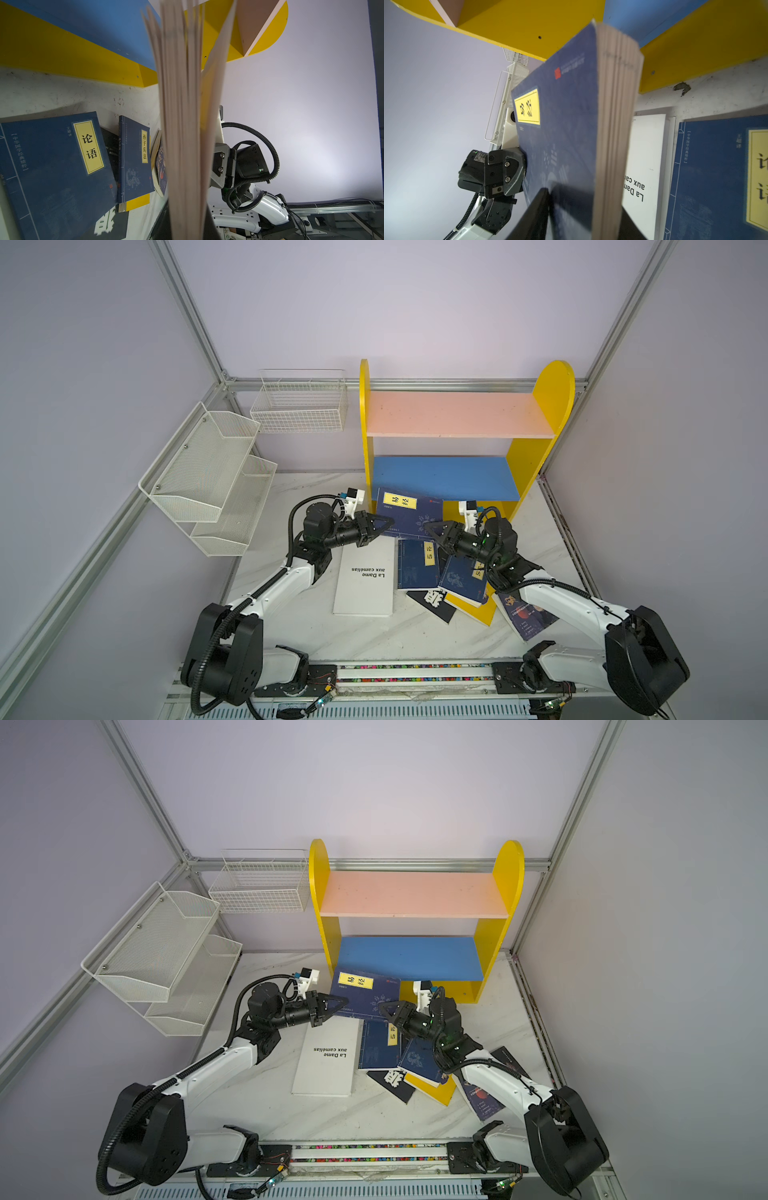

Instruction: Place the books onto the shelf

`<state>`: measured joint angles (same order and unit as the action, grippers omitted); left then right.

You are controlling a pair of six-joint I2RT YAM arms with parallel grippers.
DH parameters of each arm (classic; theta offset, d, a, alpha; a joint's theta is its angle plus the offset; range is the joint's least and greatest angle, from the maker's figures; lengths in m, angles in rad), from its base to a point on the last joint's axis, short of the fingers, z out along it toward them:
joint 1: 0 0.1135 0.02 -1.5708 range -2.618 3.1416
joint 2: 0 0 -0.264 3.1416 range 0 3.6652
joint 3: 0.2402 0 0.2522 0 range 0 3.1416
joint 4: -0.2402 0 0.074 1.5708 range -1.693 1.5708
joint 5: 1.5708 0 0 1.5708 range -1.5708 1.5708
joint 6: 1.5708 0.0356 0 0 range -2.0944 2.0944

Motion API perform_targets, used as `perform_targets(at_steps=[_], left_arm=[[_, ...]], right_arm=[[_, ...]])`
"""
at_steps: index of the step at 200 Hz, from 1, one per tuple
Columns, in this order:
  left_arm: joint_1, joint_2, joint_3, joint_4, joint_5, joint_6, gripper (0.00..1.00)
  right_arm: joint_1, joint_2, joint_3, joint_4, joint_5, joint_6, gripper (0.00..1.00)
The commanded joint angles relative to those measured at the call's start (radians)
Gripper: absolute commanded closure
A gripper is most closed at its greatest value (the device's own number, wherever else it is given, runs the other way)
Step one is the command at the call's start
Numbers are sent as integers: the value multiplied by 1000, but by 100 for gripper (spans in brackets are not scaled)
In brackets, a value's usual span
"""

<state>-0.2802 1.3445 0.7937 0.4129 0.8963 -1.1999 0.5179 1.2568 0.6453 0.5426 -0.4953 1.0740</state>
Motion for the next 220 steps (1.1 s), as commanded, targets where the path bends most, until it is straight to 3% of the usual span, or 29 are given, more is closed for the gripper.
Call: perform_targets(at_steps=[1, 20, 31, 44, 57, 68, 78, 115, 130, 145, 168, 220], left_arm=[[22, 33, 164, 120, 82, -26, 100], [26, 88, 205, 135, 103, -29, 100], [30, 120, 224, 133, 111, -32, 95], [38, 139, 239, 129, 106, -48, 69], [48, 145, 242, 137, 91, -58, 58], [60, 135, 237, 109, 65, -44, 37], [70, 117, 236, 47, 42, -1, 24], [91, -46, 252, -389, -201, 253, 1], [96, -87, 261, -533, -311, 319, 0], [98, -111, 249, -571, -371, 320, 0], [98, -135, 227, -561, -413, 317, 0], [98, -141, 239, -568, -444, 350, 0]], right_arm=[[-10, 46, -2, 114, 25, 65, 66], [-12, 91, 24, 117, 32, 68, 78], [-12, 107, 31, 138, 52, 71, 84], [-18, 112, 57, 138, 76, 71, 91], [-35, 156, 100, 129, 74, 59, 93], [-56, 179, 151, 95, 69, 29, 94], [-84, 207, 197, 46, 58, -5, 94], [-169, 286, 331, -73, -18, -125, 95], [-187, 335, 399, -90, -58, -190, 95], [-197, 411, 494, -131, -125, -242, 95], [-197, 493, 603, -203, -190, -338, 95], [-204, 605, 668, -176, -253, -343, 95]])
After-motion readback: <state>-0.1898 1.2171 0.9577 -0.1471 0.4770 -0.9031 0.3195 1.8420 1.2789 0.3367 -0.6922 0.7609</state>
